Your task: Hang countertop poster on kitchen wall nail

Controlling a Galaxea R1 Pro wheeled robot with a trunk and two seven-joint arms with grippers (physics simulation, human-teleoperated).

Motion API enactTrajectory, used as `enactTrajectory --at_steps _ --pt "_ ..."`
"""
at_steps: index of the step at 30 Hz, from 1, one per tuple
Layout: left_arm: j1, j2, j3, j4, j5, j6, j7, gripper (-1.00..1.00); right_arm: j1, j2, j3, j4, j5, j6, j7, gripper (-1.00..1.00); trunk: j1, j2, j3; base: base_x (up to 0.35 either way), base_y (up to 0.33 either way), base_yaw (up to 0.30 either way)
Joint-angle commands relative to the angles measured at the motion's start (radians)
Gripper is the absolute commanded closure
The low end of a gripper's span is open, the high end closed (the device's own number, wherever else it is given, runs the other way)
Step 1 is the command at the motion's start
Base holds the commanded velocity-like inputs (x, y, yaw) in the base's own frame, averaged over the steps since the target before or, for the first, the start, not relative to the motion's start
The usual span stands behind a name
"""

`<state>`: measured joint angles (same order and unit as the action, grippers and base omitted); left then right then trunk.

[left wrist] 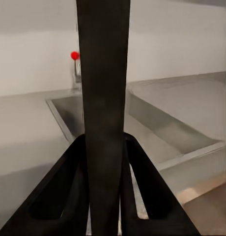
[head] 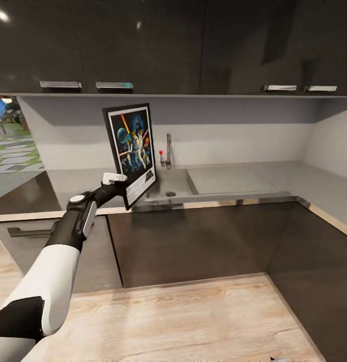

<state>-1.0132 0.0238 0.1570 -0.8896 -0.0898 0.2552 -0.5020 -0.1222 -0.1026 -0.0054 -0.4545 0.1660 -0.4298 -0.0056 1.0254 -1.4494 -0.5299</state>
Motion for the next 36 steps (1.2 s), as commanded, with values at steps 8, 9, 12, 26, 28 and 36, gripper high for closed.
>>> enactTrajectory --at_steps 8,9,12,26,28,36 --pt "-0.001 0.0 0.004 0.0 -0.01 0.004 -0.053 1.0 -0.001 0.0 -0.001 0.0 0.006 -0.003 -0.001 -1.0 0.0 -0.001 -0.001 -0.294 0.0 0.0" --pt "-0.001 0.0 0.004 0.0 -0.01 0.004 -0.076 1.0 -0.001 0.0 -0.001 0.0 0.006 -0.003 -0.001 -1.0 0.0 -0.001 -0.001 -0.331 0.0 0.0" --pt "-0.001 0.001 0.004 0.0 -0.011 0.004 -0.132 1.0 -0.001 0.0 -0.001 0.0 0.006 -0.003 -0.001 -1.0 0.0 -0.001 -0.001 -0.334 0.0 0.0" --pt "-0.001 0.18 0.006 0.173 -0.012 -0.002 -0.684 1.0 -0.001 -0.001 0.0 -0.115 0.005 -0.01 0.001 -1.0 0.0 -0.001 -0.001 -0.119 0.0 0.0" --pt "-0.001 0.207 0.006 0.197 -0.012 -0.003 -0.756 1.0 -0.001 -0.009 -0.001 -0.163 0.005 -0.004 0.015 -1.0 0.0 -0.001 -0.001 -0.002 0.0 0.0" --pt "-0.001 0.231 0.006 0.234 -0.012 -0.004 -0.86 1.0 -0.013 -0.113 -0.005 -0.297 -0.01 0.104 0.37 -1.0 0.0 -0.001 -0.001 0.0 0.0 0.0"
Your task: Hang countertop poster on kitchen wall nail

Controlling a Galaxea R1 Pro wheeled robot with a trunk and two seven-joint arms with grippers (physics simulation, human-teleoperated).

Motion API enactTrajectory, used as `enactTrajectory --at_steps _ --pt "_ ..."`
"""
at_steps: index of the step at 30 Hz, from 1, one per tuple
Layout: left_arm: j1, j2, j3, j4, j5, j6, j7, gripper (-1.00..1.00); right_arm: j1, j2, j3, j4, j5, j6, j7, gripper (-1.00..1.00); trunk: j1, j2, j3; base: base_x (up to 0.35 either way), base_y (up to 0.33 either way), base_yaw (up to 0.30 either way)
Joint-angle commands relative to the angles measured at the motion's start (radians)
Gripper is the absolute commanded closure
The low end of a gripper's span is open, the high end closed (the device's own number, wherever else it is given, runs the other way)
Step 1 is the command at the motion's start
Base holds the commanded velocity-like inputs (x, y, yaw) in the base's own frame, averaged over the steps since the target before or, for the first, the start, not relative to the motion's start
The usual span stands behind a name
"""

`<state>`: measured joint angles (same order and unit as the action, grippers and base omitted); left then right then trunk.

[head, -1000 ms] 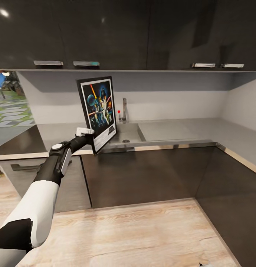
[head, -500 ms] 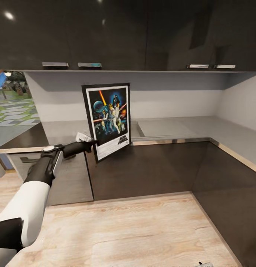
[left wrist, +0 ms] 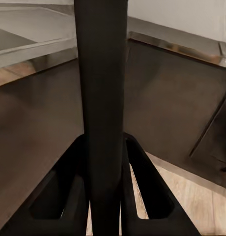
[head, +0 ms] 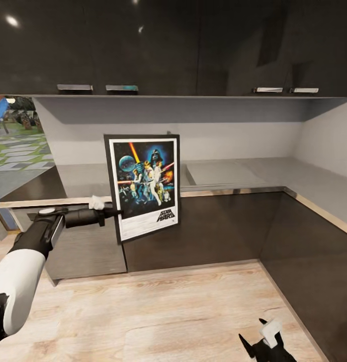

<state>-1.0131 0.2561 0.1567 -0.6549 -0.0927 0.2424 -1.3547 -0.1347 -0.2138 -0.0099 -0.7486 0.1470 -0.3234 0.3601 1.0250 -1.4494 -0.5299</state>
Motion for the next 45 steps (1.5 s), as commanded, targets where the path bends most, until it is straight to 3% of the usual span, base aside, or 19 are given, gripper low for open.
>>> enactTrajectory --at_steps 1,6,7,9,10,11,12,13,17,20,25,28,30,41,45 --pt "-0.001 -0.001 0.006 0.001 -0.01 0.009 -0.015 1.0 -0.001 -0.008 -0.001 -0.026 0.002 0.024 0.041 -1.0 0.0 -0.001 -0.001 0.0 0.0 0.0" --pt "-0.001 0.0 0.006 0.007 -0.01 0.01 -0.063 1.0 -0.006 -0.031 -0.025 -0.184 -0.054 0.183 0.25 -1.0 0.0 -0.001 -0.001 0.0 0.0 0.0" --pt "-0.001 0.004 0.006 0.008 -0.01 0.012 -0.078 1.0 -0.029 -0.038 -0.071 -0.26 -0.078 0.257 0.395 -1.0 0.0 -0.001 -0.001 0.0 0.0 0.0" --pt "-0.001 0.01 0.006 0.009 -0.009 0.013 -0.088 1.0 -0.08 -0.042 -0.113 -0.296 -0.087 0.33 0.581 -1.0 0.0 -0.001 -0.001 0.0 0.0 0.0" --pt "-0.001 0.011 0.006 0.009 -0.009 0.013 -0.094 1.0 -0.096 -0.043 -0.122 -0.299 -0.087 0.35 0.626 -1.0 0.0 -0.001 -0.001 0.0 0.0 0.0" --pt "-0.001 0.013 0.006 0.01 -0.009 0.014 -0.118 1.0 -0.131 -0.047 -0.165 -0.3 -0.09 0.397 0.698 -1.0 0.0 -0.001 -0.001 0.0 0.0 0.0" --pt "-0.001 0.014 0.006 0.01 -0.009 0.014 -0.13 1.0 -0.146 -0.049 -0.19 -0.301 -0.091 0.419 0.725 -1.0 0.0 -0.001 -0.001 0.0 0.0 0.0" --pt "-0.001 0.016 0.006 0.013 -0.01 0.015 -0.152 1.0 -0.168 -0.051 -0.244 -0.302 -0.094 0.459 0.769 -1.0 0.0 -0.001 -0.001 0.0 0.0 0.0" --pt "-0.001 0.018 0.006 0.022 -0.01 0.016 -0.184 1.0 -0.204 -0.055 -0.331 -0.3 -0.098 0.511 0.888 -1.0 0.0 -0.001 -0.001 0.0 0.0 0.0" --pt "-0.001 0.019 0.006 0.025 -0.01 0.017 -0.192 1.0 -0.242 -0.057 -0.345 -0.292 -0.094 0.525 0.944 -1.0 0.0 -0.001 -0.001 0.0 0.0 0.0" --pt "-0.001 0.019 0.006 0.033 -0.009 0.019 -0.2 1.0 -0.317 -0.07 -0.299 -0.23 -0.052 0.529 1.108 -1.0 0.0 -0.001 -0.001 0.0 0.0 0.0" --pt "-0.001 0.019 0.005 0.042 -0.009 0.035 -0.216 1.0 -0.343 -0.074 -0.281 -0.188 -0.025 0.529 1.145 -1.0 0.0 -0.001 -0.001 0.0 0.0 0.0" --pt "-0.001 0.018 0.005 0.049 -0.01 0.09 -0.216 1.0 -0.365 -0.078 -0.269 -0.154 -0.003 0.529 1.172 -1.0 0.0 -0.001 -0.001 0.0 0.0 0.0" --pt "-0.001 0.017 -0.001 0.055 -0.011 0.124 -0.216 1.0 -0.379 -0.077 -0.262 -0.138 0.008 0.529 1.186 -1.0 0.0 -0.001 -0.001 0.0 0.0 0.0" --pt "-0.001 0.016 -0.003 0.1 -0.012 0.119 -0.216 1.0 -0.379 -0.073 -0.261 -0.141 0.008 0.53 1.188 -1.0 0.0 -0.001 -0.001 0.0 0.0 0.0"
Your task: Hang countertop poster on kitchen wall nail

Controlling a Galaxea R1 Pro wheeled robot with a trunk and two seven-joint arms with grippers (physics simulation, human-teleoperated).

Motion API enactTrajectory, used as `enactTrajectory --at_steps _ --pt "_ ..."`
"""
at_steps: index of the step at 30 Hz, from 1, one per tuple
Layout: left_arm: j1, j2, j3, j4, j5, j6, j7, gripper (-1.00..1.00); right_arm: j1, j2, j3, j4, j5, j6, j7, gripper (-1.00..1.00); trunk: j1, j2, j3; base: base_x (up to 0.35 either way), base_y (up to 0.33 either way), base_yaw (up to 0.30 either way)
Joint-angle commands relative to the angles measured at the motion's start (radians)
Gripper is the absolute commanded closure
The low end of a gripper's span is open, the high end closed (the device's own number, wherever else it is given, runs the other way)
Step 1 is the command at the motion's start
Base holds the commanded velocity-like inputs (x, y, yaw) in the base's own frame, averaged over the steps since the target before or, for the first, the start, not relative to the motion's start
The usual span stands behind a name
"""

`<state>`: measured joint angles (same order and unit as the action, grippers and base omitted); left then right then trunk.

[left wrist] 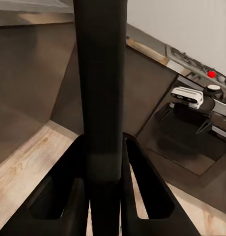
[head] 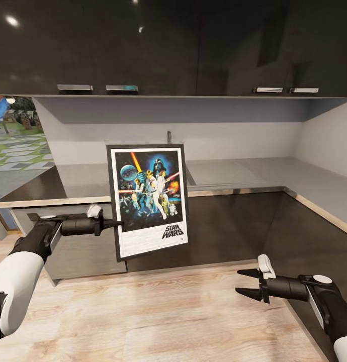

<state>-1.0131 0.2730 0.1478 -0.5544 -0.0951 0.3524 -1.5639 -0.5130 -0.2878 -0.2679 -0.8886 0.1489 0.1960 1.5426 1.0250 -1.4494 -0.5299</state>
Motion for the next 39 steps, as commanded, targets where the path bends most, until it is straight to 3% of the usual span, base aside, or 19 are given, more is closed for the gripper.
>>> enactTrajectory --at_steps 1,7,8,14,16,18,20,26,39 --pt "-0.001 -0.001 0.006 0.005 -0.01 0.008 -0.007 1.0 -0.001 0.001 -0.003 -0.001 0.007 0.011 0.006 -1.0 0.0 -0.001 -0.001 0.0 0.0 0.0" --pt "-0.001 -0.005 -0.003 0.024 -0.01 -0.017 -0.007 1.0 -0.001 0.006 0.004 -0.002 0.006 0.011 0.007 -1.0 0.0 -0.001 -0.001 0.0 0.0 0.0" --pt "-0.001 -0.005 -0.017 0.026 -0.009 -0.026 -0.007 1.0 -0.001 0.006 0.041 0.0 0.006 0.011 0.005 -1.0 0.0 -0.001 -0.001 0.0 0.0 0.0" --pt "-0.001 -0.008 -0.052 0.03 -0.009 -0.032 -0.007 1.0 -0.001 0.007 0.082 0.0 0.006 0.011 0.003 -1.0 0.0 -0.001 -0.001 0.0 0.0 0.0" --pt "-0.001 -0.015 -0.066 0.031 -0.009 -0.032 -0.007 1.0 -0.001 0.007 0.085 0.0 0.006 0.011 0.002 -1.0 0.0 -0.001 -0.001 0.0 0.0 0.0" --pt "-0.001 -0.037 -0.111 0.032 -0.009 -0.035 -0.007 1.0 -0.001 0.008 0.09 0.0 0.006 0.011 0.003 -1.0 0.0 -0.001 -0.001 0.0 0.0 0.0" --pt "-0.001 -0.05 -0.132 0.033 -0.008 -0.049 -0.007 1.0 -0.001 0.008 0.09 0.0 0.006 0.011 0.003 -1.0 0.0 -0.001 -0.001 0.0 0.0 0.0" --pt "-0.001 -0.066 -0.152 0.034 -0.006 -0.099 -0.007 1.0 -0.001 0.006 0.091 0.0 0.006 0.01 0.002 -1.0 0.0 -0.001 -0.001 0.0 0.0 0.0" --pt "0.002 -0.089 -0.167 0.034 -0.006 -0.11 -0.007 1.0 -0.001 0.005 0.091 0.001 0.006 0.01 0.001 -1.0 0.0 -0.001 -0.001 0.0 0.0 0.0"
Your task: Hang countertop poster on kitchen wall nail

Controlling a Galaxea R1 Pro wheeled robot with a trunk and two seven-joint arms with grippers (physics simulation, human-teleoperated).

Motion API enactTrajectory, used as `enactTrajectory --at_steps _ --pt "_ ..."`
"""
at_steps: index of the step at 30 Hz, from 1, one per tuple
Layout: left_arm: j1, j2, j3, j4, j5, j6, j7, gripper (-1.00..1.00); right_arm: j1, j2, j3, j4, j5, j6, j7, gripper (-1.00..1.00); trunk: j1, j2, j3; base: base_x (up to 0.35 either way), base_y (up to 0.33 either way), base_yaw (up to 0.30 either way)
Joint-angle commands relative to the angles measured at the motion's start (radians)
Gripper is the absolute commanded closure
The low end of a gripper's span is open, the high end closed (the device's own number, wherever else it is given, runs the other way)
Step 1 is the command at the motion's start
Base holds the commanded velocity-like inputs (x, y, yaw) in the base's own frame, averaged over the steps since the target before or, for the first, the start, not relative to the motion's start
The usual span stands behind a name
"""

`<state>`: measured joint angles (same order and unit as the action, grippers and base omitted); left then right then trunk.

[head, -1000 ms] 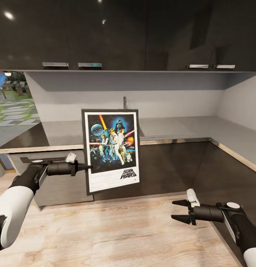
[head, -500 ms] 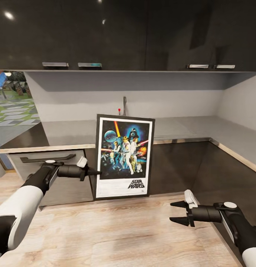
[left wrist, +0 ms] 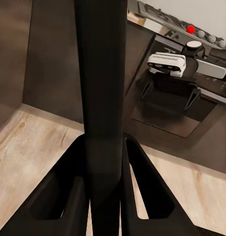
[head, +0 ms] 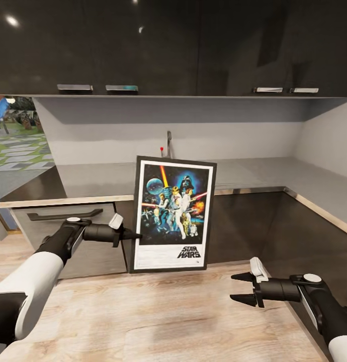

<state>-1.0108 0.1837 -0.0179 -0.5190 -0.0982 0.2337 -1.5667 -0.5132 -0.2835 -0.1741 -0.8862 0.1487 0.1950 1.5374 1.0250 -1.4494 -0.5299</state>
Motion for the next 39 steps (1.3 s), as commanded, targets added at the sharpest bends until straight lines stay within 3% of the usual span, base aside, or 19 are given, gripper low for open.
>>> enactTrajectory --at_steps 1,7,20,24,25,34,38,39 --pt "-0.001 0.0 -0.002 -0.001 -0.003 0.004 -0.004 1.0 -0.001 0.0 -0.003 -0.001 0.006 0.011 0.006 -1.0 0.0 -0.001 -0.001 0.0 0.0 0.0" --pt "0.0 -0.001 -0.008 -0.003 -0.003 -0.051 -0.004 1.0 -0.001 -0.002 -0.004 -0.001 0.007 0.011 0.006 -1.0 0.0 -0.001 -0.001 0.0 0.0 0.0" --pt "0.0 0.004 -0.021 -0.029 -0.002 -0.061 -0.004 1.0 -0.002 0.002 -0.004 0.0 0.007 0.008 -0.017 -1.0 0.0 -0.001 -0.001 0.0 0.0 0.0" --pt "0.0 0.004 -0.072 -0.045 -0.001 -0.061 -0.004 1.0 -0.015 0.004 -0.004 0.001 0.006 0.008 -0.054 -1.0 0.0 -0.001 -0.001 0.0 0.0 0.0" --pt "0.0 0.003 -0.102 -0.047 -0.001 -0.061 -0.004 1.0 -0.023 0.004 -0.004 0.003 0.006 0.007 -0.062 -1.0 0.0 -0.001 -0.001 0.0 0.0 0.0" --pt "0.0 -0.001 -0.135 -0.065 0.003 -0.046 -0.004 1.0 -0.032 0.003 -0.004 0.004 0.006 0.006 -0.069 -1.0 0.0 -0.001 -0.001 0.0 0.0 0.0" --pt "0.0 -0.008 -0.135 -0.101 0.043 -0.025 -0.004 1.0 -0.033 0.002 -0.004 0.004 0.007 0.006 -0.069 -1.0 0.0 -0.001 -0.001 0.0 0.0 0.0" --pt "0.0 -0.009 -0.134 -0.116 0.066 -0.02 -0.004 1.0 -0.033 0.002 -0.004 0.004 0.007 0.005 -0.069 -1.0 0.0 -0.001 -0.001 0.0 0.0 0.0"
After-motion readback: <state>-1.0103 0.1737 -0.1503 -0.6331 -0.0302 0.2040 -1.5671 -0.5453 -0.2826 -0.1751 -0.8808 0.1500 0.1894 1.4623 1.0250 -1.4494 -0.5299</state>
